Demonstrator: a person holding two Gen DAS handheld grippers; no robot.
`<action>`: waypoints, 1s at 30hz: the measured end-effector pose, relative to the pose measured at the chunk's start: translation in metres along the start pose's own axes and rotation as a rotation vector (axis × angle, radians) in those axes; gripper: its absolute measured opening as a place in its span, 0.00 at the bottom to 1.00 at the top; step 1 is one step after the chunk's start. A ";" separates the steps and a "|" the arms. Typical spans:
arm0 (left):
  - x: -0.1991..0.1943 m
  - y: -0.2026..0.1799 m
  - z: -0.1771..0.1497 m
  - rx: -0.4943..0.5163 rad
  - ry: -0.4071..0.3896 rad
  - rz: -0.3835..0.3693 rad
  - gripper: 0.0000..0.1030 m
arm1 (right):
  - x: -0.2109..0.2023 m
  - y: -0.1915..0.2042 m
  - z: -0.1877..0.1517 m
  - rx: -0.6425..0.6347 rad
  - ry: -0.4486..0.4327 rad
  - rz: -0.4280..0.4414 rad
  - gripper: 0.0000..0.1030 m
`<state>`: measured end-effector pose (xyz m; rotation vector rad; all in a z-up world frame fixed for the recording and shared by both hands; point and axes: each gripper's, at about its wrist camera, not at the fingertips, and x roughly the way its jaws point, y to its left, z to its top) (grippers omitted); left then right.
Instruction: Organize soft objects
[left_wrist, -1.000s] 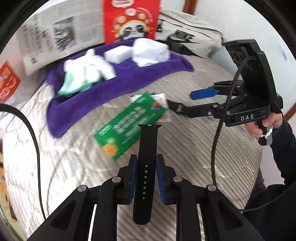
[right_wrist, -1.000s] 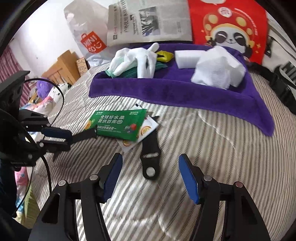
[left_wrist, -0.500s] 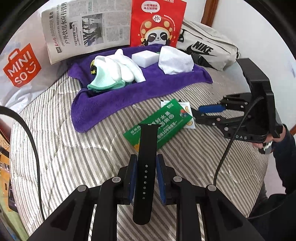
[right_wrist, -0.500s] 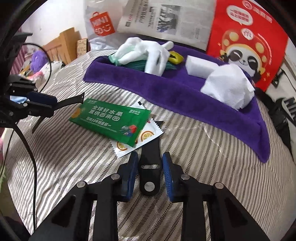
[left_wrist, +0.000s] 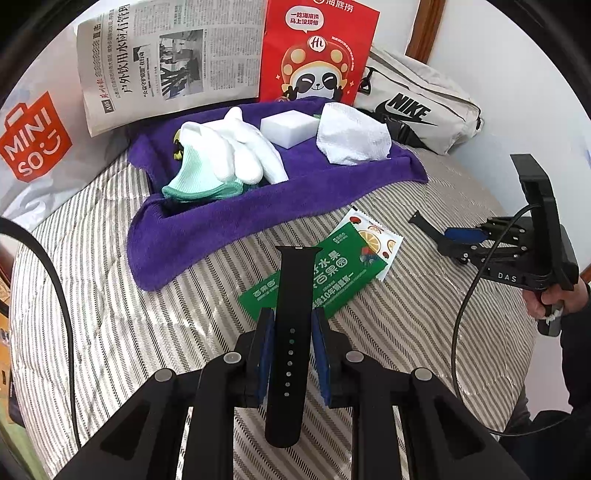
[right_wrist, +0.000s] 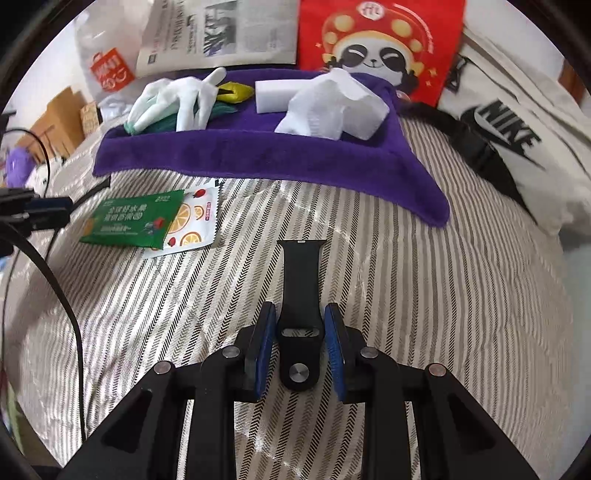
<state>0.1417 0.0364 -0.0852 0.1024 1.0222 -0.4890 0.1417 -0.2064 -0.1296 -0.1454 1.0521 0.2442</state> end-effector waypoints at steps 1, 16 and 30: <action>0.001 0.000 0.000 -0.002 0.001 -0.001 0.19 | 0.000 -0.001 0.000 0.005 0.000 0.003 0.27; 0.005 -0.002 0.003 -0.016 0.016 -0.002 0.19 | 0.012 -0.008 0.016 0.051 -0.028 0.023 0.21; 0.002 -0.004 0.003 -0.013 0.016 -0.002 0.19 | 0.011 -0.006 0.013 0.060 -0.002 0.041 0.21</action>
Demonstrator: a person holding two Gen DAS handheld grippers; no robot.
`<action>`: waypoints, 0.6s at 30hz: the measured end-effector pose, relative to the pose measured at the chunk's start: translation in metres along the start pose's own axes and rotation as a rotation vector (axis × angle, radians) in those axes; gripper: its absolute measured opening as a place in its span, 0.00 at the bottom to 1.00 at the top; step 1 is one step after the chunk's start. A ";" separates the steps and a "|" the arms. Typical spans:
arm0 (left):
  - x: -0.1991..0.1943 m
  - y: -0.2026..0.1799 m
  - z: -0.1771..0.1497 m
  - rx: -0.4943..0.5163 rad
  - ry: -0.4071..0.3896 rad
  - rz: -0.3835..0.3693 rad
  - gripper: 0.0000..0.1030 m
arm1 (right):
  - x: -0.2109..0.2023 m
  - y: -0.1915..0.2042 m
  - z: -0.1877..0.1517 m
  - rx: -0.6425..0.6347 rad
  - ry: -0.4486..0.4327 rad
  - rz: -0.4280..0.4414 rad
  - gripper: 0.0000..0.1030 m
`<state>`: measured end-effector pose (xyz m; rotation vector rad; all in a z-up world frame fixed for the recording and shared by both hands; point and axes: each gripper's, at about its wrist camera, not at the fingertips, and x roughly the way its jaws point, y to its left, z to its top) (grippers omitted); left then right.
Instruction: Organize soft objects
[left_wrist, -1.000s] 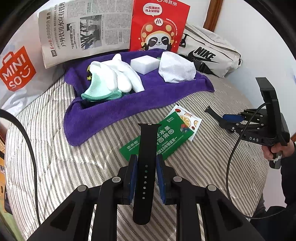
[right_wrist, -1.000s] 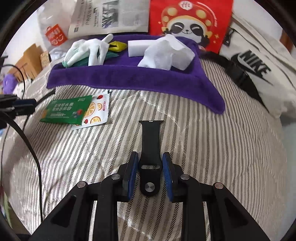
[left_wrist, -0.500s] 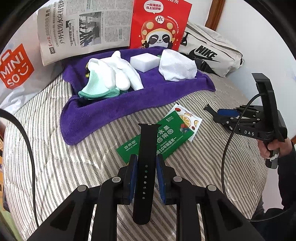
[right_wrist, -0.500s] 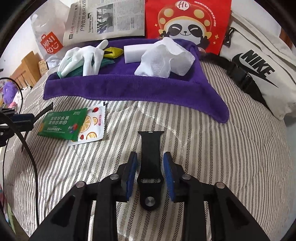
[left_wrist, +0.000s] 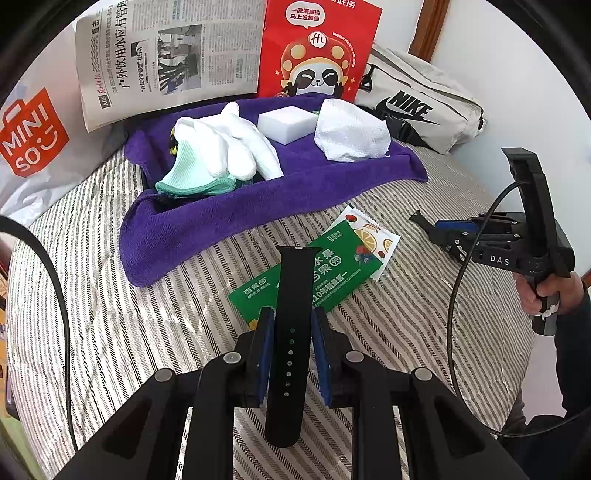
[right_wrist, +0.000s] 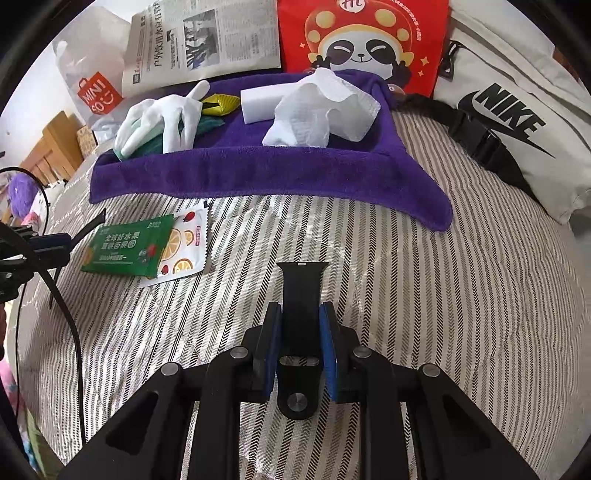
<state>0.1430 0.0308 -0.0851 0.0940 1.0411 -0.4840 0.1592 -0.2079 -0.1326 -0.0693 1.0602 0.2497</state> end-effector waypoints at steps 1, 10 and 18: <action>0.000 0.000 0.000 -0.001 0.000 0.002 0.19 | 0.000 0.001 -0.001 -0.007 -0.001 -0.005 0.21; 0.001 0.000 0.005 -0.020 -0.005 0.002 0.19 | -0.002 -0.004 0.000 0.020 -0.003 0.023 0.20; -0.006 -0.001 0.013 -0.018 -0.019 0.013 0.19 | -0.014 0.004 0.008 0.004 -0.028 0.042 0.20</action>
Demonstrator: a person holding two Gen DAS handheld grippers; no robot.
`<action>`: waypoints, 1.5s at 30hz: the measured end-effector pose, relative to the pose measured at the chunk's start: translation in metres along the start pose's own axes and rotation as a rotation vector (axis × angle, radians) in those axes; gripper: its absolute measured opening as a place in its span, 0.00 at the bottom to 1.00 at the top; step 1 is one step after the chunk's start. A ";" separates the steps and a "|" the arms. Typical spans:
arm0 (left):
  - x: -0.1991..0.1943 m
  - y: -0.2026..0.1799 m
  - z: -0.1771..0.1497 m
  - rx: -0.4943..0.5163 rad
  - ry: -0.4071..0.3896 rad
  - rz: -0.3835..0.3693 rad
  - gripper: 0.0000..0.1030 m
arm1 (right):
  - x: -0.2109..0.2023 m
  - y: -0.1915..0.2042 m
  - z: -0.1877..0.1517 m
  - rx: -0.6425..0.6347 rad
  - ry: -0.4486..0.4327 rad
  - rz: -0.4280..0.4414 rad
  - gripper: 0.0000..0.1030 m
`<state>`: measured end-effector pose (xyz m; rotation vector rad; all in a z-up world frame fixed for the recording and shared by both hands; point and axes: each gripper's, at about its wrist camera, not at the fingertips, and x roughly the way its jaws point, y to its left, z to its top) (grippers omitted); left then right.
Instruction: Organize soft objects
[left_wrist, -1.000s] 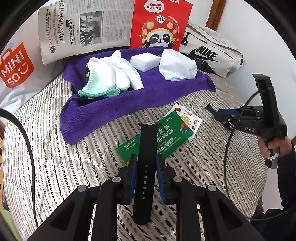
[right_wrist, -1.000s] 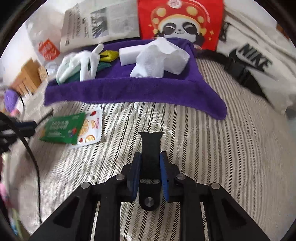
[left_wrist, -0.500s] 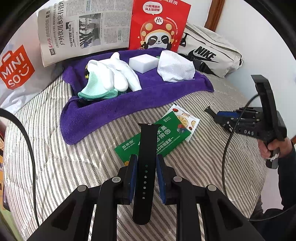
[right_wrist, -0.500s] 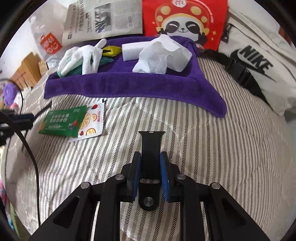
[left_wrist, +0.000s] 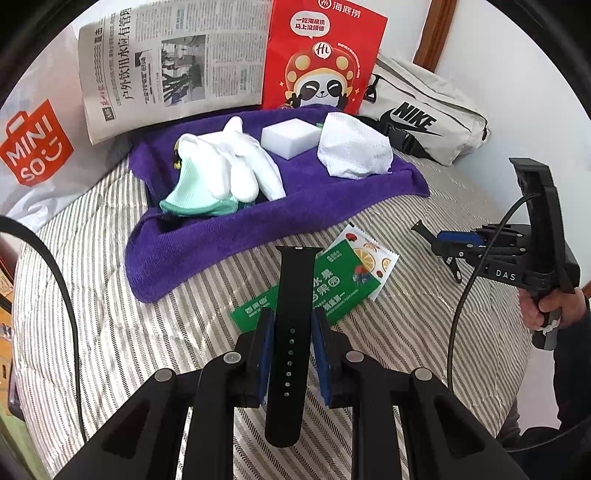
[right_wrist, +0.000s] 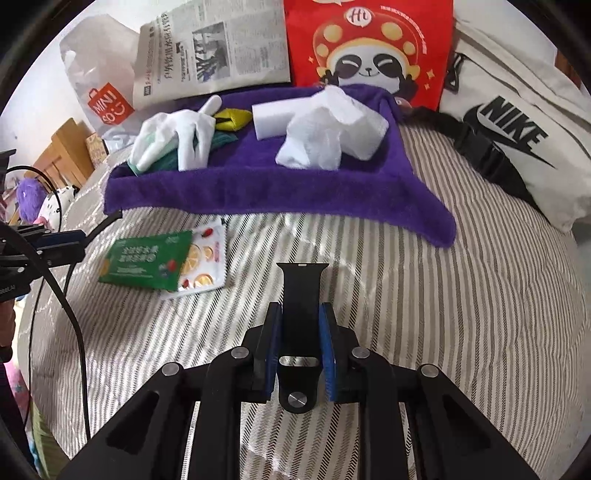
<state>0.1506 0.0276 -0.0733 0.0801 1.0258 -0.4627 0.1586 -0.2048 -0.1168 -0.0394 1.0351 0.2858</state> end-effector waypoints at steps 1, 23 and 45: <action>0.000 0.000 0.001 0.000 0.000 0.001 0.19 | -0.001 0.000 0.001 0.000 -0.003 0.000 0.20; -0.011 0.008 0.029 -0.012 -0.052 0.023 0.19 | -0.015 0.009 0.042 -0.006 -0.037 0.029 0.20; -0.015 0.035 0.070 -0.032 -0.076 0.046 0.19 | -0.006 0.012 0.101 -0.018 -0.060 0.066 0.20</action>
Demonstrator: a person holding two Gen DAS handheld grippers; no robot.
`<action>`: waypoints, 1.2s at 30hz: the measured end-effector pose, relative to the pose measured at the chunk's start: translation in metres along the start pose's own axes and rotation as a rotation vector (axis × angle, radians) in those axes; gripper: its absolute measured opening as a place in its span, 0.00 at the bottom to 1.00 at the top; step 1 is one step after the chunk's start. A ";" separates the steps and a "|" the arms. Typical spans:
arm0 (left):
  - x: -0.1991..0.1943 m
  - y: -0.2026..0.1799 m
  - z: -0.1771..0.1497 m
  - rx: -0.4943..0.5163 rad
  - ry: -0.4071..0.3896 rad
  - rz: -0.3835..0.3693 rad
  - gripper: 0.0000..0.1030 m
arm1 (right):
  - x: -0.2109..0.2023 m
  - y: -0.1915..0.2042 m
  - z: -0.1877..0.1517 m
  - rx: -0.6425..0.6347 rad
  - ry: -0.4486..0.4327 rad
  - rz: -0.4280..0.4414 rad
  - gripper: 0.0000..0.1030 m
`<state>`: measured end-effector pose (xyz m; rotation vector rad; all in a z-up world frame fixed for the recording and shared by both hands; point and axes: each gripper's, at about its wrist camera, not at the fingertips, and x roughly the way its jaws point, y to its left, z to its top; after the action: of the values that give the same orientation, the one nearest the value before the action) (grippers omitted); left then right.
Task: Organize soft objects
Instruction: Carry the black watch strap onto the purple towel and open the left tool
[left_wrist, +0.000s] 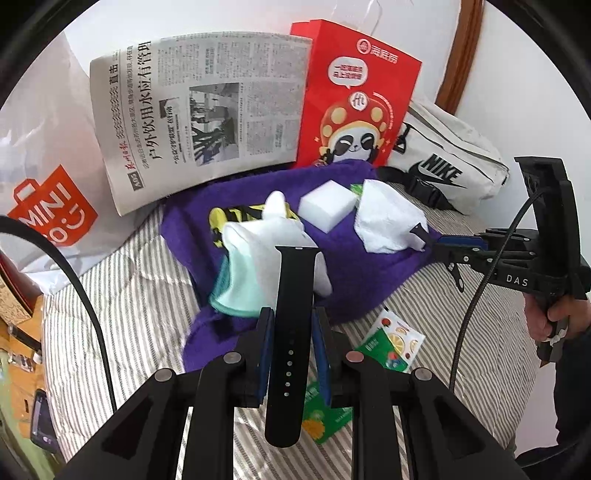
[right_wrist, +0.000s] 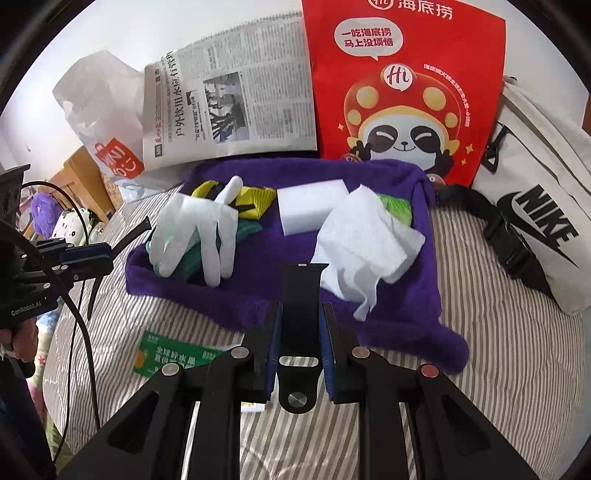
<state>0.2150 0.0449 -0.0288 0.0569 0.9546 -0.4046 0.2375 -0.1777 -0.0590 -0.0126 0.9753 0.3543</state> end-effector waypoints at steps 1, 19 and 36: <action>0.000 0.002 0.002 -0.003 0.000 0.002 0.19 | 0.001 -0.001 0.003 0.000 -0.003 0.001 0.20; 0.044 0.021 0.060 -0.016 0.030 -0.001 0.19 | 0.053 -0.002 0.055 -0.033 0.008 0.068 0.20; 0.116 0.029 0.079 0.021 0.124 0.034 0.21 | 0.121 0.003 0.051 -0.083 0.128 0.099 0.20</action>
<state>0.3462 0.0179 -0.0793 0.1178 1.0703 -0.3828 0.3395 -0.1311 -0.1281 -0.0635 1.0900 0.4898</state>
